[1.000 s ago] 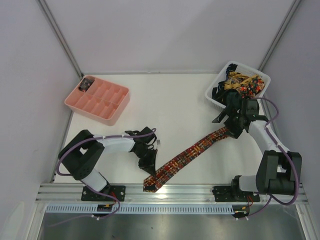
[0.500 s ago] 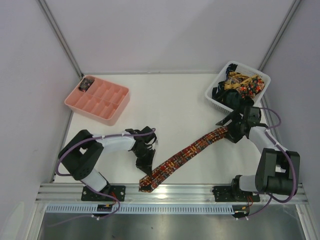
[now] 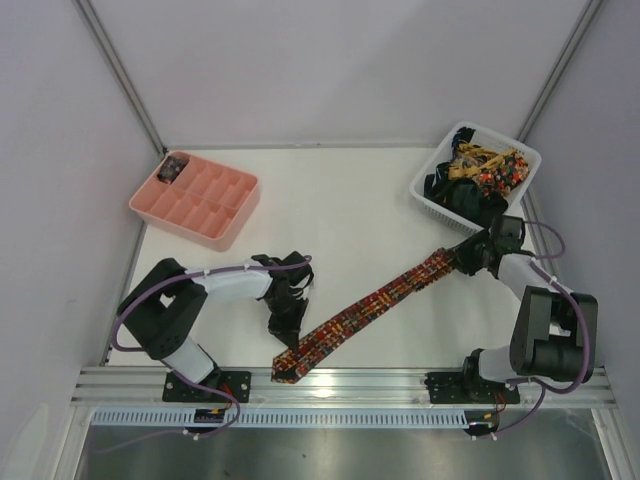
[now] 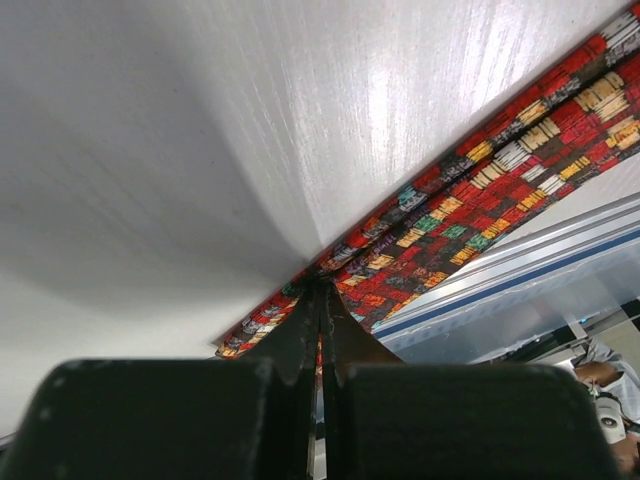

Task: Roll the ties
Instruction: Move the tie to the center of the board

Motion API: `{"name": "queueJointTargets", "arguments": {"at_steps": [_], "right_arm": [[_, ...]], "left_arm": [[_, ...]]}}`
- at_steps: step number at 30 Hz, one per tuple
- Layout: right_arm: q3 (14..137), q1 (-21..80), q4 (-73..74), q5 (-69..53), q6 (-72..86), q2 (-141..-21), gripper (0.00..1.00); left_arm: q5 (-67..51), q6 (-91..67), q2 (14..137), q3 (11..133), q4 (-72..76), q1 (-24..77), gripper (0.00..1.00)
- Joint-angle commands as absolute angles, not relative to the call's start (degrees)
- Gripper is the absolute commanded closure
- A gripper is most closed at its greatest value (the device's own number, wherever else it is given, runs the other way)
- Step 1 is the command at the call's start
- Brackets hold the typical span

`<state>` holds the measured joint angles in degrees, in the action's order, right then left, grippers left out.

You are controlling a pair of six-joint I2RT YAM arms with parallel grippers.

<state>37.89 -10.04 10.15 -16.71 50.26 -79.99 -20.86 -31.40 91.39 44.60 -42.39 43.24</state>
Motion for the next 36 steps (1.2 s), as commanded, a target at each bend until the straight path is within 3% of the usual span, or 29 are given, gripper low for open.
{"name": "queueJointTargets", "arguments": {"at_steps": [1,6,9,12,13,15,16,19,21,27,30,33,34,35,36], "right_arm": [[44.02,-10.55,18.35,-10.31,47.3,-72.98,0.7],[53.07,-10.28,34.0,-0.98,40.09,-65.4,0.91],[56.15,-6.25,37.17,5.52,36.13,-61.01,0.94],[51.63,-2.38,36.21,6.95,36.03,-58.36,0.94],[50.2,-2.46,36.38,4.16,36.99,-58.36,0.87],[45.04,-2.99,38.84,-1.19,39.98,-58.45,0.61],[43.26,-3.42,38.93,-2.97,40.6,-58.62,0.38],[39.99,-7.11,37.79,-8.52,40.17,-59.76,0.25],[41.39,-11.41,39.02,-9.31,37.63,-61.16,0.25],[50.36,-20.02,39.39,-5.28,36.03,-67.05,0.3],[50.89,-23.02,32.98,-7.27,38.4,-72.06,0.38],[51.06,-25.13,25.94,-7.4,39.2,-76.37,0.53],[51.15,-26.01,23.75,-6.86,39.29,-77.33,0.7],[51.07,-26.54,22.43,-6.68,39.55,-78.74,0.77],[50.46,-27.24,21.02,-7.46,39.81,-79.71,0.94]], "left_arm": [[-9.49,-28.21,94.65,43.59,-42.19,42.54,1.0],[-11.16,-26.63,97.2,44.65,-41.57,42.1,1.0],[-12.04,-25.84,98.08,45.17,-41.31,42.01,1.0],[-12.74,-25.49,98.44,45.44,-41.31,41.75,1.0],[-12.83,-25.31,98.35,45.44,-41.4,41.49,1.0],[-12.66,-25.31,98.18,45.35,-41.31,41.13,0.99],[-12.66,-25.4,98.0,45.18,-41.05,41.05,1.0],[-12.48,-25.75,97.65,44.3,-40.52,40.69,1.0],[-12.74,-26.01,97.47,43.95,-40.52,40.52,1.0],[-12.75,-26.72,95.89,43.07,-40.08,40.52,1.0],[-11.78,-26.98,94.92,43.24,-40.25,40.52,1.0],[-11.51,-27.33,94.39,43.24,-40.34,40.52,1.0],[-11.6,-27.33,94.31,43.33,-40.25,40.6,0.99],[-11.6,-27.25,94.31,43.33,-40.25,40.52,0.99],[-11.43,-27.16,94.39,43.42,-40.25,40.52,1.0]]}}
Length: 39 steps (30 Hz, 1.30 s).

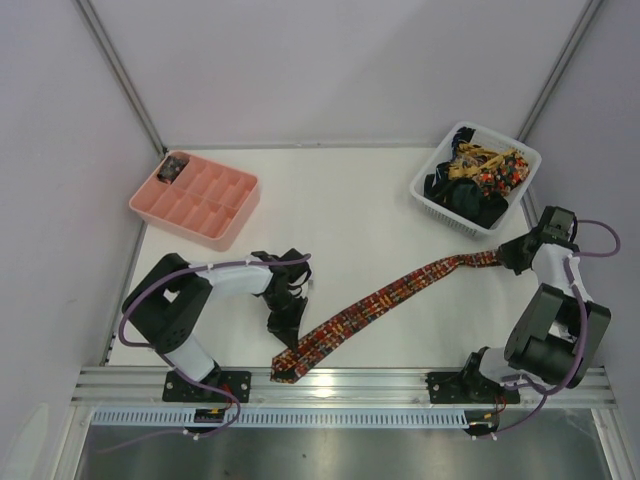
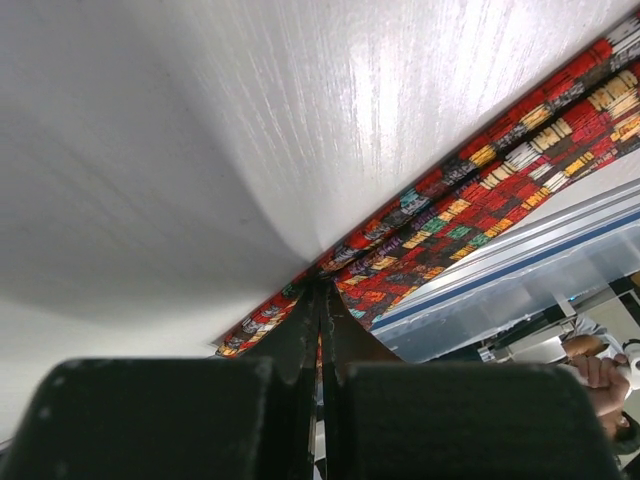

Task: Roll the ties
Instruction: Move the tie to the center of the board

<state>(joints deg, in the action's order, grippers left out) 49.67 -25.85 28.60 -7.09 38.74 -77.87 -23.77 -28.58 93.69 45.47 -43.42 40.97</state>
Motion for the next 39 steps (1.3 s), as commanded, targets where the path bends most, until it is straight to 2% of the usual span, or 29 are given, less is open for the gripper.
{"name": "queueJointTargets", "arguments": {"at_steps": [1,5,11,15,18,23,28,31,39], "right_arm": [[50.19,-28.38,17.79,-8.08,39.81,-80.41,0.99],[52.03,-29.0,15.3,-9.84,40.25,-85.59,1.0],[53.79,-29.36,11.7,-12.3,40.6,-93.51,1.0],[54.58,-29.44,10.9,-12.66,41.13,-97.2,1.0],[54.93,-29.79,13.26,-10.65,40.87,-98.79,1.0],[54.4,-29.88,19.5,-7.04,37.1,-97.04,1.0],[54.31,-30.23,25.92,-0.19,31.74,-94.22,1.0],[55.63,-30.85,28.29,3.16,27.34,-94.13,1.0],[55.46,-30.76,28.47,1.5,25.05,-93.16,1.0]], "left_arm": [[-11.25,-26.9,94.39,43.68,-40.25,40.52,1.0],[-10.73,-24.7,92.38,46.31,-41.21,40.52,1.0],[-8.52,-22.76,82.54,53.08,-47.19,40.52,0.99],[-9.84,-23.47,79.81,56.24,-49.22,40.61,0.93],[-17.38,-23.38,79.8,56.69,-44.33,41.04,0.87],[-26.52,-24.52,89.35,58.97,-34.2,44.9,0.89],[-28.21,-27.33,97.2,60.47,-28.13,45.97,0.99],[-29.09,-27.95,100.28,59.77,-27.68,46.49,0.99],[-19.27,-32.95,106.43,55.64,-34.52,43.87,1.0]]}}
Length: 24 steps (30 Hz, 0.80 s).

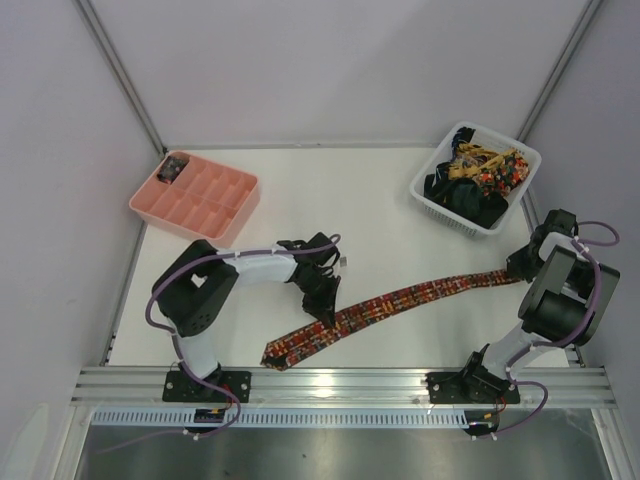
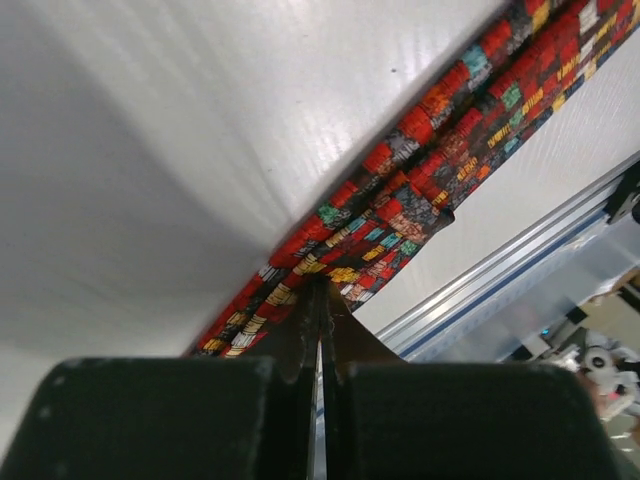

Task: Roll the ties
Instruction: Move the tie to the center of the board

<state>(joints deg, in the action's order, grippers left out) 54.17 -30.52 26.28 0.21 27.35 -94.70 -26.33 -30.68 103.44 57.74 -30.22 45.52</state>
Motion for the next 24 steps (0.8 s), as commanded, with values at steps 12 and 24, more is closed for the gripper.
{"name": "queueJointTargets", "arguments": {"at_steps": [12,24], "right_arm": [[51.51,-24.09,30.41,-4.92,29.0,-92.2,0.98],[49.91,-14.16,35.76,-10.99,27.09,-81.85,0.91]], "left_arm": [[-3.87,-30.24,105.29,57.04,-46.84,26.03,0.99],[9.22,-31.55,93.97,58.97,-54.21,14.59,0.99]]}}
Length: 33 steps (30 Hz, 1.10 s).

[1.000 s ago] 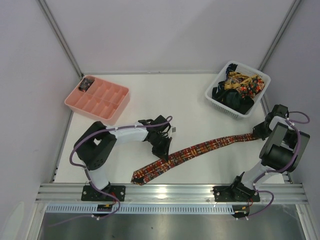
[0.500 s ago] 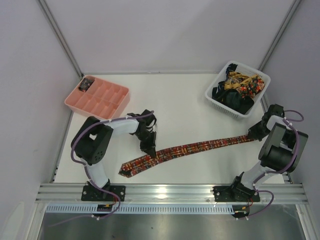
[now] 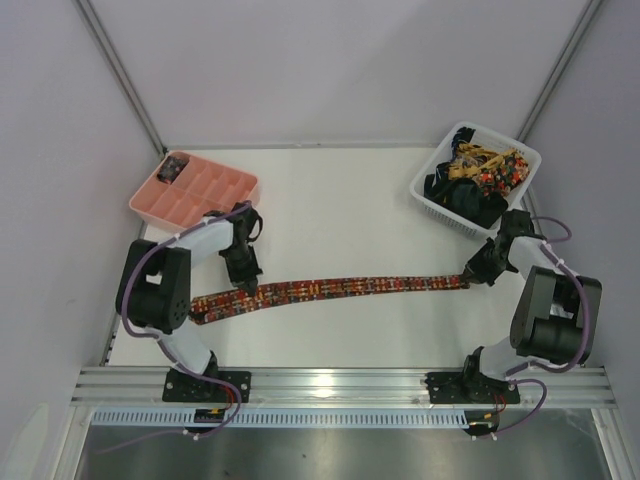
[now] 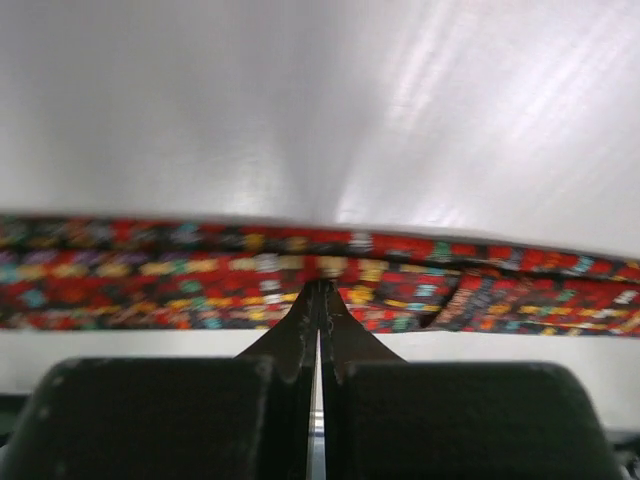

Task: Roll the ties
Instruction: Move the tie to the center of the board

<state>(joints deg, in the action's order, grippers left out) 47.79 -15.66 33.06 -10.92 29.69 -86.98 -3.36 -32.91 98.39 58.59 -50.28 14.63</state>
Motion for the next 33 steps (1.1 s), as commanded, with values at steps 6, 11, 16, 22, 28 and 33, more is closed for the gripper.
{"name": "queueJointTargets", "arguments": {"at_steps": [6,11,16,22,28,33], "right_arm": [[56.77,-6.53,42.1,-14.32,21.27,-79.63,0.7],[58.53,4.82,38.24,-17.84,22.15,-85.59,0.68],[63.18,15.46,37.18,-9.69,22.5,-94.56,0.65],[61.7,16.88,36.12,-8.78,22.5,-95.19,0.61],[60.21,16.0,35.95,-9.14,21.27,-94.31,0.6],[60.03,15.38,36.38,-9.76,20.92,-93.78,0.61]], "left_arm": [[9.76,-34.71,81.75,60.12,-56.25,18.27,0.89],[-3.41,-35.85,76.12,59.59,-44.14,25.04,0.84],[-5.72,-39.46,82.79,68.54,-42.63,36.63,0.84],[-6.15,-42.54,83.06,68.65,-41.14,41.39,0.84],[-7.38,-43.6,83.14,64.95,-39.29,41.92,0.84],[-7.91,-42.63,87.62,65.3,-40.43,41.57,0.88]]}}
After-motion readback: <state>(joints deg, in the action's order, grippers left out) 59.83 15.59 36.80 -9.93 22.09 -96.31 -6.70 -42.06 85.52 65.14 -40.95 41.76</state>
